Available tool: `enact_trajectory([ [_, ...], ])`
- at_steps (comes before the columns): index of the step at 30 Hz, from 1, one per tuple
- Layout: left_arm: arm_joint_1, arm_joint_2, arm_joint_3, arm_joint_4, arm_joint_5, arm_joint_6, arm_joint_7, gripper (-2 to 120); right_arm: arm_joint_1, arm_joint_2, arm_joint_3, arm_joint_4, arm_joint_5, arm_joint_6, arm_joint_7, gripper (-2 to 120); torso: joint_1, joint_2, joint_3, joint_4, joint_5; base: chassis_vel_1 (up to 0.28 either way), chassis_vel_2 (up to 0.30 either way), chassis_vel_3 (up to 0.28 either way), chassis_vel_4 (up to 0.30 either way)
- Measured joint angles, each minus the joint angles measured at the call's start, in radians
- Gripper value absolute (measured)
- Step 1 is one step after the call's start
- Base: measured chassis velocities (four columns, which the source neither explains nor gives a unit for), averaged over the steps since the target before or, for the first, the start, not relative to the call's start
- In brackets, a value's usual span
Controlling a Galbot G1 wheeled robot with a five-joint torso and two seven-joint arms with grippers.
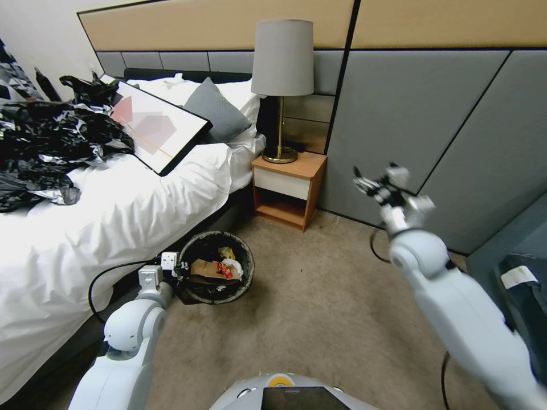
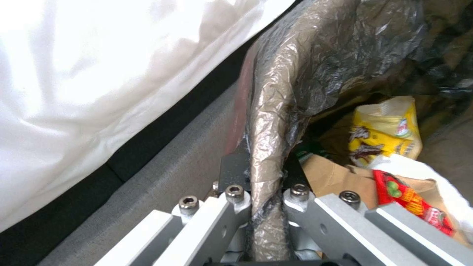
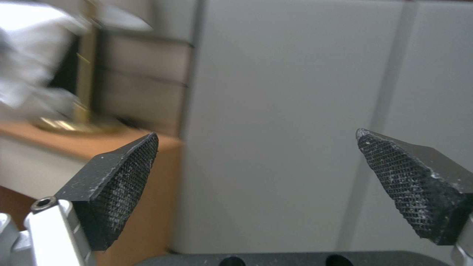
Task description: Pick up the trash bin, then pick up the garbage from the floor and place it into the trash bin.
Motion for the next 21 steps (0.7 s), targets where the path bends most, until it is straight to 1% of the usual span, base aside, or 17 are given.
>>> enact_trajectory([
  [1, 0.0, -0.003, 0.002, -0.003, 0.0, 0.0, 0.0, 0, -0.034, 0.034, 0.023, -0.003, -0.039, 0.024, -0.01, 100, 0.0, 0.0, 0.0, 0.0002, 0.0001, 0.0, 0.0, 0.0, 0.0],
  [2, 0.0, -0.003, 0.002, -0.003, 0.0, 0.0, 0.0, 0, -0.034, 0.034, 0.023, -0.003, -0.039, 0.024, -0.01, 100, 0.0, 0.0, 0.0, 0.0002, 0.0001, 0.0, 0.0, 0.0, 0.0],
  [3, 0.002, -0.007, 0.003, -0.007, 0.002, 0.0, 0.002, 0, -0.078, 0.09, 0.046, -0.006, -0.093, 0.067, -0.02, 100, 0.0, 0.0, 0.0, 0.0, -0.0005, 0.0, 0.0, 0.0, 0.0],
  [4, 0.003, -0.011, 0.003, -0.009, 0.004, 0.0, 0.006, 0, -0.1, 0.121, 0.053, -0.007, -0.117, 0.091, -0.023, 100, 0.0, 0.0, 0.0, 0.0, 0.0, 0.0, 0.0, 0.0, 0.0],
  [5, 0.003, -0.011, 0.003, -0.009, 0.004, 0.0, 0.006, 0, -0.1, 0.121, 0.053, -0.007, -0.117, 0.091, -0.023, 100, 0.0, 0.0, 0.0, 0.0, 0.0, 0.0, 0.0, 0.0, 0.0],
  [6, 0.005, -0.018, 0.003, -0.013, 0.01, 0.0, 0.016, 0, -0.139, 0.187, 0.065, -0.007, -0.153, 0.128, -0.033, 100, 0.0, 0.0, 0.0, 0.0, 0.0, 0.0, 0.0, 0.0, 0.0],
  [7, 0.007, -0.023, 0.002, -0.015, 0.016, 0.0, 0.021, 0, -0.155, 0.217, 0.068, -0.007, -0.163, 0.143, -0.034, 100, 0.0, 0.0, 0.0, 0.0001, -0.0003, 0.0, 0.0, 0.0, 0.0],
  [8, 0.007, -0.023, 0.002, -0.015, 0.016, 0.0, 0.021, 0, -0.155, 0.217, 0.068, -0.007, -0.163, 0.143, -0.034, 100, 0.0, 0.0, 0.0, 0.0001, -0.0003, 0.0, 0.0, 0.0, 0.0],
  [11, 0.016, -0.039, 0.0, -0.018, 0.035, 0.0, 0.031, 0, -0.187, 0.274, 0.069, -0.008, -0.191, 0.185, -0.035, 100, 0.0, 0.0, 0.0, 0.0004, -0.0003, 0.0, 0.0, 0.0, 0.0],
  [15, 0.025, -0.053, 0.012, -0.022, 0.056, 0.0, 0.03, 0, -0.198, 0.301, 0.063, -0.02, -0.202, 0.208, -0.037, 100, 0.0, 0.0, 0.0, 0.0003, -0.0002, 0.0, 0.0, 0.0, 0.0],
  [21, 0.027, -0.057, 0.018, -0.021, 0.06, -0.004, 0.028, 0, -0.198, 0.31, 0.059, -0.032, -0.21, 0.213, -0.037, 100, 0.0, 0.0, 0.0, 0.0003, -0.0002, 0.0, 0.0, 0.0, 0.0],
])
